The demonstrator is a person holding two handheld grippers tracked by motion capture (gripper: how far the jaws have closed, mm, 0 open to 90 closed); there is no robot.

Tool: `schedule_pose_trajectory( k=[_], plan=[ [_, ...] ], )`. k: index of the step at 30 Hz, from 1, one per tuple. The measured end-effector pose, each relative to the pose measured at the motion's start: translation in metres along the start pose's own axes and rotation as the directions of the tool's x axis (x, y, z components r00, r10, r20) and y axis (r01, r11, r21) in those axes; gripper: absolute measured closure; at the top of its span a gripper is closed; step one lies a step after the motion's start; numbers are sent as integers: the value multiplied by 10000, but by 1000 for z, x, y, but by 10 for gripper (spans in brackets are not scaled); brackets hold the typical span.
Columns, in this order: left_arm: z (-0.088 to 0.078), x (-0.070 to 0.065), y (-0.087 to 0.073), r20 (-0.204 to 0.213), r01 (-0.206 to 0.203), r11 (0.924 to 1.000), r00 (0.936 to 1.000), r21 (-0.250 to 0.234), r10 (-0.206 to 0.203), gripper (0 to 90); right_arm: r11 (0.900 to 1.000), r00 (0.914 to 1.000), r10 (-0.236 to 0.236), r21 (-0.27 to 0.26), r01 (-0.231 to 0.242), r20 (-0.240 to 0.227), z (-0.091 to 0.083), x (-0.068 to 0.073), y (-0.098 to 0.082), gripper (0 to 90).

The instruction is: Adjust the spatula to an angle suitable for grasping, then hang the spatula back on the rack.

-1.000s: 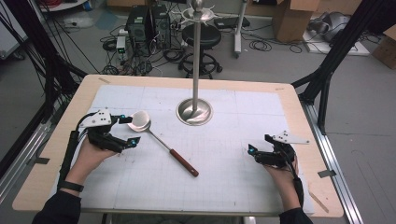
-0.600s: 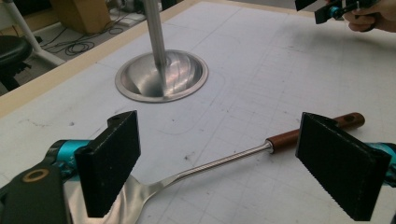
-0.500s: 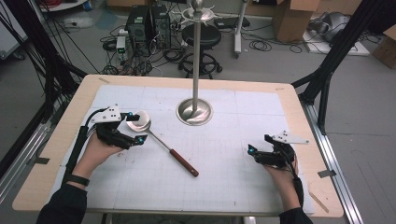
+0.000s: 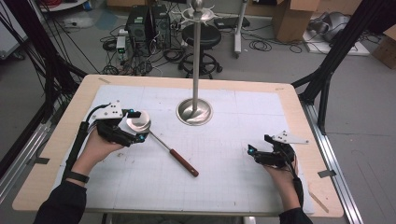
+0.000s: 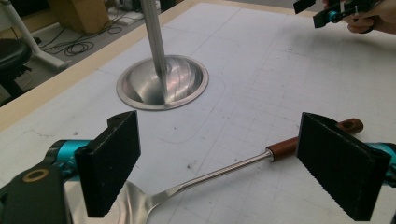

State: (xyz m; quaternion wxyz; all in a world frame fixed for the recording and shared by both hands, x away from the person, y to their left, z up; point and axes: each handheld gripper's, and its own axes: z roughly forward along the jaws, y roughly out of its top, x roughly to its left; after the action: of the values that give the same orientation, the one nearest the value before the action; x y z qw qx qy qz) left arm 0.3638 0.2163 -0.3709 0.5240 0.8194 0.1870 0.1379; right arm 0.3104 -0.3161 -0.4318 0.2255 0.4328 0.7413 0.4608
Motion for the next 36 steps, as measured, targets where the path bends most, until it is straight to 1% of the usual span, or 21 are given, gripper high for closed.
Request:
schedule_pose_trajectory(
  k=[4,5,7,9,11,14,17,19,20,23,25,27,28,29,30,32,34,35,36],
  plan=[
    [6,1,-2,87,-19,9997,10000,261,17,145,10000,10000,28,-17,-28,4,0,0,0,149],
    [7,1,-2,89,2,9997,10000,256,-5,145,10000,10000,29,-8,-29,-1,0,0,0,149],
    [10,1,-2,182,-72,9993,9998,362,66,146,10000,10000,14,-9,-14,8,0,0,0,149],
    [12,1,1,170,-158,9988,9997,465,150,145,10000,10000,0,3,0,2,0,0,0,149],
    [13,0,3,245,-141,9988,9996,472,129,146,10000,10000,-5,0,5,-21,-1,0,0,149],
    [14,0,5,278,-252,9980,9993,584,236,145,10000,10000,38,-17,-38,-36,-1,0,0,149],
    [15,1,5,273,-223,9978,9994,622,206,145,10000,10000,3,-2,-3,-34,-1,0,0,149],
    [16,3,6,355,-269,9975,9991,659,246,145,10000,10000,16,-72,-16,-15,-1,0,0,149],
    [16,4,6,405,-304,9971,9988,693,276,146,9999,9999,112,-95,-112,-22,-1,0,1,149],
    [18,6,7,526,-413,9955,9979,848,370,146,9999,9999,137,-57,-137,29,-1,-1,0,149],
    [21,6,7,646,-374,9953,9974,895,316,144,9999,9999,126,-110,-125,56,0,-2,0,150],
    [24,7,8,612,-587,9915,9968,1164,518,140,9998,9999,130,-121,-129,51,0,-2,0,150],
    [26,6,8,654,-708,9881,9959,1367,623,140,9999,9999,128,-112,-128,44,0,-2,0,150],
    [28,6,9,700,-780,9863,9952,1456,684,140,9999,9999,111,-110,-110,45,0,-2,0,151],
    [30,5,11,717,-922,9821,9941,1643,813,140,9999,10000,51,-99,-50,30,1,-3,1,150],
    [34,2,14,922,-1230,9744,9900,1884,1071,143,10000,10000,47,-80,-47,44,2,-2,2,151],
    [37,0,15,1204,-1459,9717,9848,1857,1249,153,9999,10000,13,-124,-14,-12,1,-2,2,151],
    [38,0,14,1260,-1538,9705,9832,1855,1317,154,9999,10000,-28,-151,27,-18,1,-1,2,150],
    [39,0,13,1300,-1645,9670,9815,1945,1408,155,9999,10000,-31,-142,31,-8,1,-1,2,150]
  ],
)
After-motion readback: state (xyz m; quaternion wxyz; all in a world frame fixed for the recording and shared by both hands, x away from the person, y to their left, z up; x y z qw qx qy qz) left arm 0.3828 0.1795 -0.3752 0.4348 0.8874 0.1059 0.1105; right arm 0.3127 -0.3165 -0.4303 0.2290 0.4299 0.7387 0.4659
